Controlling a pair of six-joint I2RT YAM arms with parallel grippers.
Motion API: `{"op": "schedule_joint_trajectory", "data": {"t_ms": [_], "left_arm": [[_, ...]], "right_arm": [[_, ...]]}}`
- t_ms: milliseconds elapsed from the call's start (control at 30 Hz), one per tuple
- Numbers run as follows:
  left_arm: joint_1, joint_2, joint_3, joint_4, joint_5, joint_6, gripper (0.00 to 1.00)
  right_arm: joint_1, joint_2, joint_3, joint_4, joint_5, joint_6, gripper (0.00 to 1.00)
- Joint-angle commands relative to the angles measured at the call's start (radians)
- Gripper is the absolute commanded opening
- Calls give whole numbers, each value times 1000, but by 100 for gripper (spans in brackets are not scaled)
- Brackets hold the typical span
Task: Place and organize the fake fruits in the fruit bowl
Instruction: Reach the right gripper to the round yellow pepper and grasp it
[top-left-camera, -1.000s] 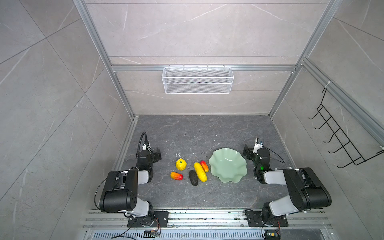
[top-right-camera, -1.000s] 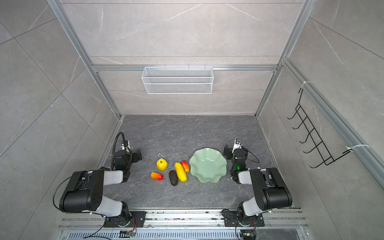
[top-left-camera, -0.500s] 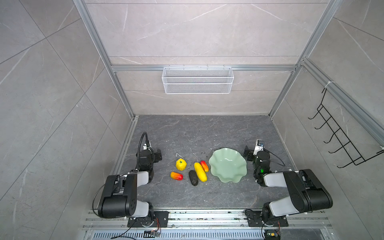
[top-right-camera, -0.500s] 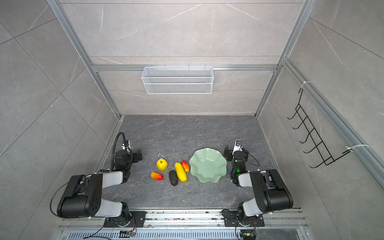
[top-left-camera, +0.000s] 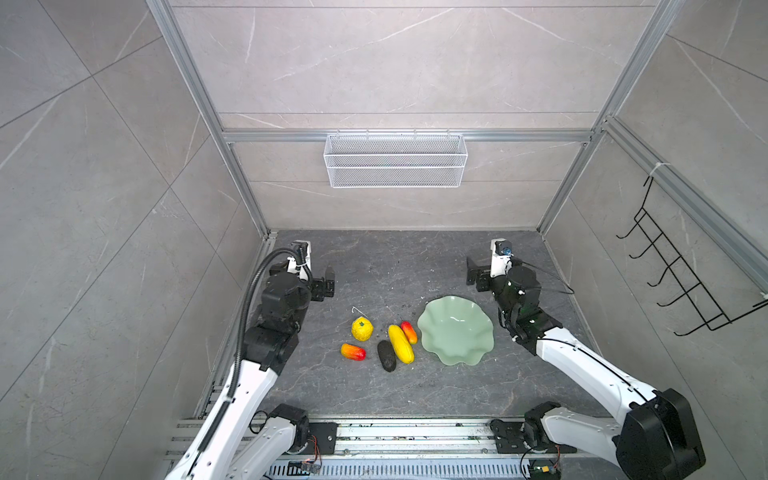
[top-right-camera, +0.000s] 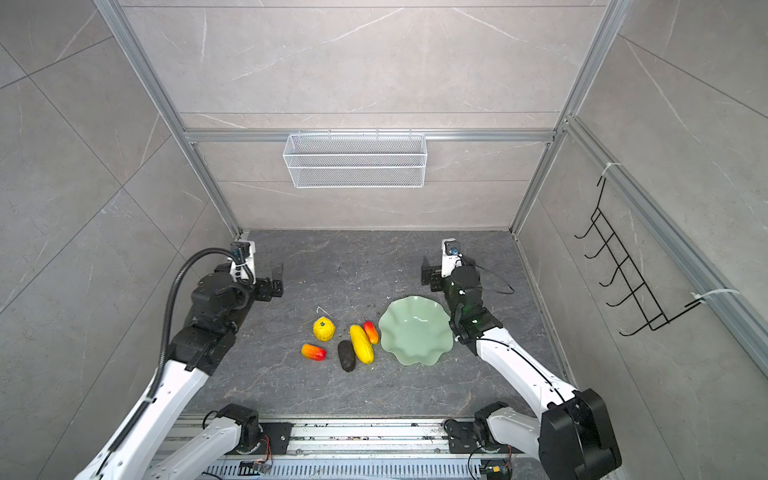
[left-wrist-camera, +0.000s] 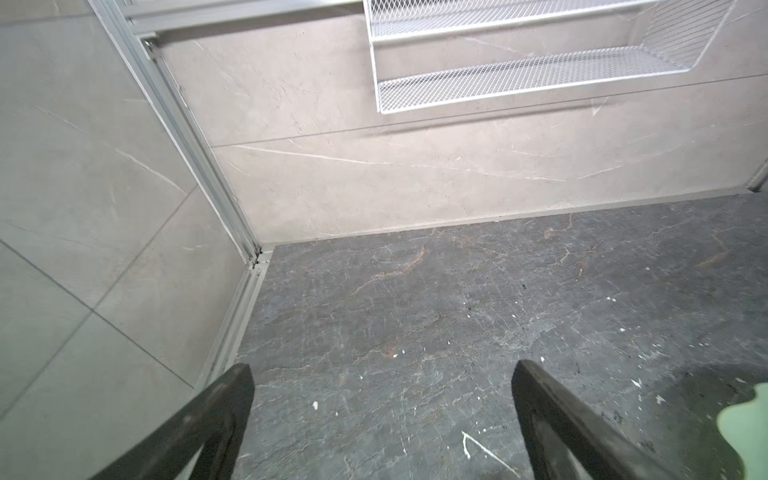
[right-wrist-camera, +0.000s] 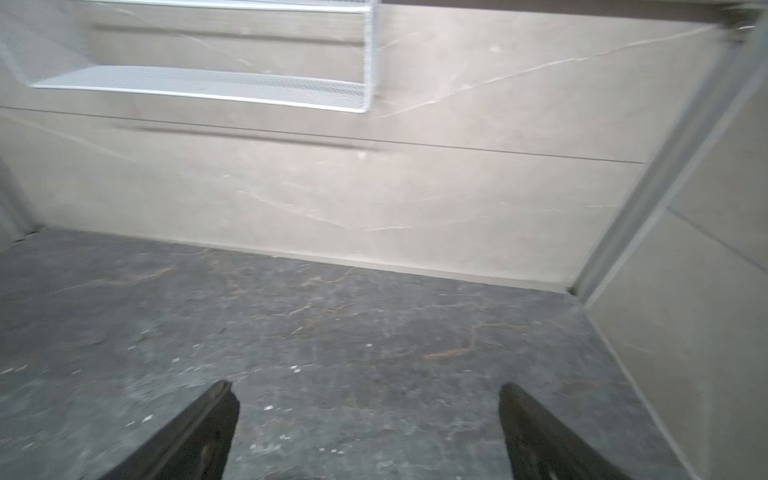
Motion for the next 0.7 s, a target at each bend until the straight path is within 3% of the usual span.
{"op": "schedule_joint_trajectory", "data": {"t_ms": [0,100,300,467,667], "left_arm": [[1,-43,61,-299,180,147,100],[2,-44,27,-356,314,195,100],[5,-123,-51,-305,410,176,100],[13,-169,-72,-302,386,160,100],[32,-156,-38,-343,348,148,100]], "right_arm": [[100,89,88,-251,-254,63,100],[249,205,198,-350,-267,50,100],[450,425,397,-452,-301,40,100],[512,603,524,-449,-365,81,100],[518,822,715,-521,-379,157,100]]}}
